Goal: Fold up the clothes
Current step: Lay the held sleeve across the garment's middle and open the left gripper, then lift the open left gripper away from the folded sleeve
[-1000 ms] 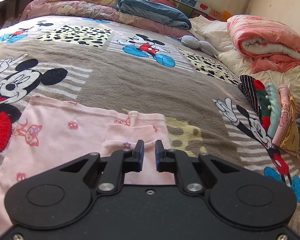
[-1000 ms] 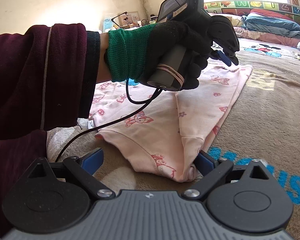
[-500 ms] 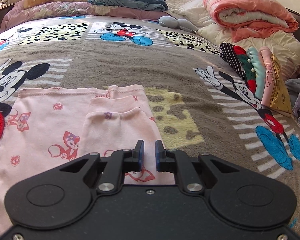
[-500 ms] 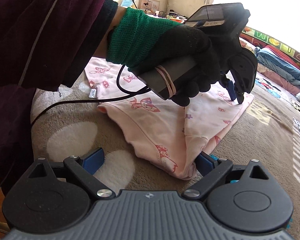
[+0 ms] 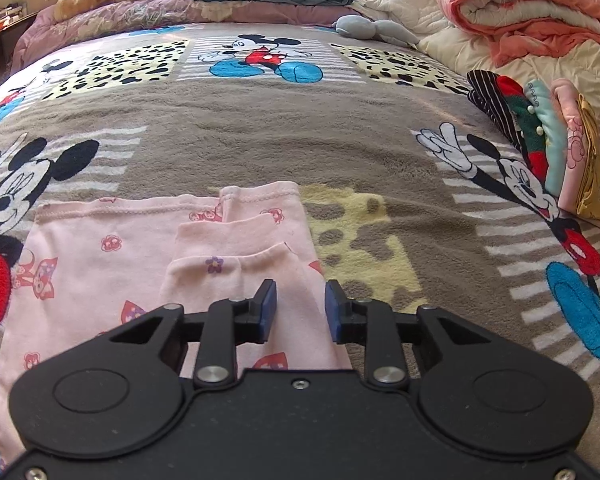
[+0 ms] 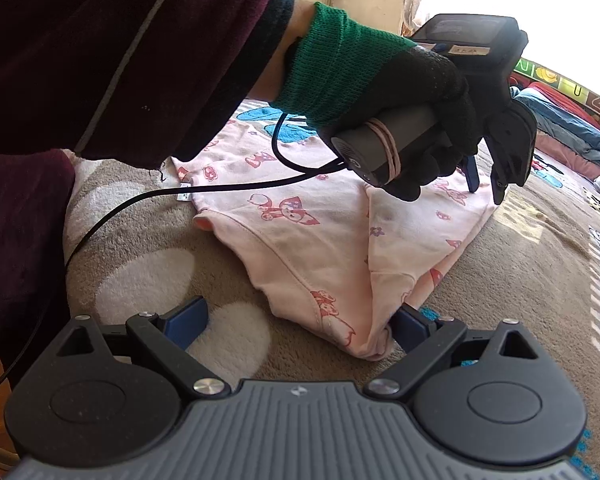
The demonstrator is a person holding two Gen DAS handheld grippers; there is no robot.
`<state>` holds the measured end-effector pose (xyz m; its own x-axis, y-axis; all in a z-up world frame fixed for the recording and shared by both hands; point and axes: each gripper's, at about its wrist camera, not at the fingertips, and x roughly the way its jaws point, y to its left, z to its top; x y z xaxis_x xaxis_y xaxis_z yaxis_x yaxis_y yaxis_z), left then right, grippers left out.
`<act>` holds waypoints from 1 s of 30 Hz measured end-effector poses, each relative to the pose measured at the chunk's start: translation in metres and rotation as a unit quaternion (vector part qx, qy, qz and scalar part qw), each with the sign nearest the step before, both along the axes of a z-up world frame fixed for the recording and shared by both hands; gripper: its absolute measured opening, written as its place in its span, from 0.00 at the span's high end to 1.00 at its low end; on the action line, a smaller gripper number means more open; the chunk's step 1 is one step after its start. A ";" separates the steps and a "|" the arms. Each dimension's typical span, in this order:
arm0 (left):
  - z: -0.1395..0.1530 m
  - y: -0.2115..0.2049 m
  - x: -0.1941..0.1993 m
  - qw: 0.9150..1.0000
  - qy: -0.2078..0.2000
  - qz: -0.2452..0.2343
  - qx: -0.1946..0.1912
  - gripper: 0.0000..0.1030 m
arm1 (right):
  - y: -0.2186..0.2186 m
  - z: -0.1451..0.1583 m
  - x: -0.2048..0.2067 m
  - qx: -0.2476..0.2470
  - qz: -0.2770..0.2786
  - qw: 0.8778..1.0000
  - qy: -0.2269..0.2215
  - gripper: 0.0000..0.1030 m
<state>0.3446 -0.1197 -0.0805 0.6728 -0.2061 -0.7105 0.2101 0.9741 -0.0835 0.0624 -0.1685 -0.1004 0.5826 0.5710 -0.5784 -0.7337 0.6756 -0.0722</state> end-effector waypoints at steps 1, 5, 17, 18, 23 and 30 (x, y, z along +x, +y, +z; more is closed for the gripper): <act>0.000 -0.001 0.000 1.000 -0.003 0.000 0.004 0.96 | 0.000 0.000 0.000 0.000 0.000 1.000 0.000 0.08; -0.001 -0.006 -0.002 1.000 -0.015 -0.002 0.019 0.98 | 0.003 -0.001 0.003 0.001 0.003 1.000 0.001 0.08; 0.012 0.012 -0.029 0.999 -0.046 -0.004 0.002 0.71 | 0.003 0.001 0.001 -0.004 0.005 1.000 0.000 0.07; 0.016 0.017 -0.039 0.999 -0.052 -0.007 0.002 0.71 | 0.001 0.002 0.000 -0.004 0.004 1.000 0.000 0.07; 0.029 0.037 -0.104 0.996 -0.071 -0.043 -0.014 0.71 | -0.013 0.008 -0.011 0.001 -0.003 1.000 0.007 0.07; 0.003 0.035 -0.187 0.992 -0.056 -0.116 -0.015 0.76 | -0.033 0.019 -0.026 0.037 -0.008 0.999 0.015 0.07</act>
